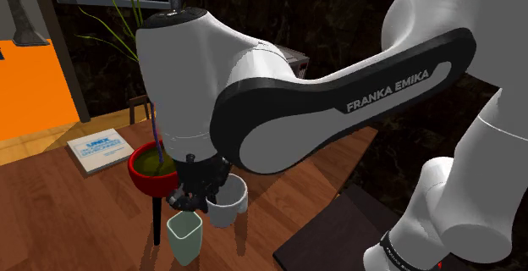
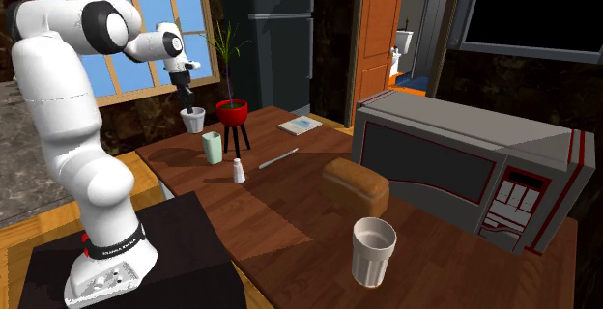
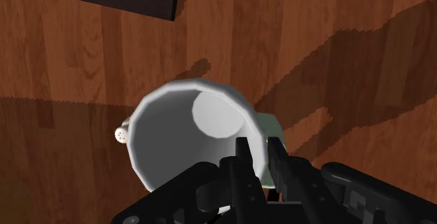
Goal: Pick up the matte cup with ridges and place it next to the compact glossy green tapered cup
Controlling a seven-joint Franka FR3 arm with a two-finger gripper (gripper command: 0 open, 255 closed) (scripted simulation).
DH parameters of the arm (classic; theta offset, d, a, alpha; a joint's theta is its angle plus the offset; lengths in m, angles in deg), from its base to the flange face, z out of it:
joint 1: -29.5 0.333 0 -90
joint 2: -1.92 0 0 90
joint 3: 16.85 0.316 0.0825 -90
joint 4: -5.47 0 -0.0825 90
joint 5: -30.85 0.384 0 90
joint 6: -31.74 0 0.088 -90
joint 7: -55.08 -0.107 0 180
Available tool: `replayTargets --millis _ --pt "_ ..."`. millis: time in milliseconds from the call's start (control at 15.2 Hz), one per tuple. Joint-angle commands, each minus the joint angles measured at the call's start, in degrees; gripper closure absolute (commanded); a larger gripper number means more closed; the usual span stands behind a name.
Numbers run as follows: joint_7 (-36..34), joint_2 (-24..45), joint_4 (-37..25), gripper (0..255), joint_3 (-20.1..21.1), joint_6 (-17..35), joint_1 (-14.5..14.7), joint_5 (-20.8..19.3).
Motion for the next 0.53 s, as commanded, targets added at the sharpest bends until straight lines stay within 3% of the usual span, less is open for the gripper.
replayTargets --millis 0,330,462 --pt "-3.19 2.41 -2.71 255 1.23 -1.01 1.59 -1.07" --pt "-10.44 9.12 -10.19 255 3.36 -3.81 6.25 -4.36" --pt "-10.74 9.54 -9.13 255 3.24 -2.42 6.31 -4.68"
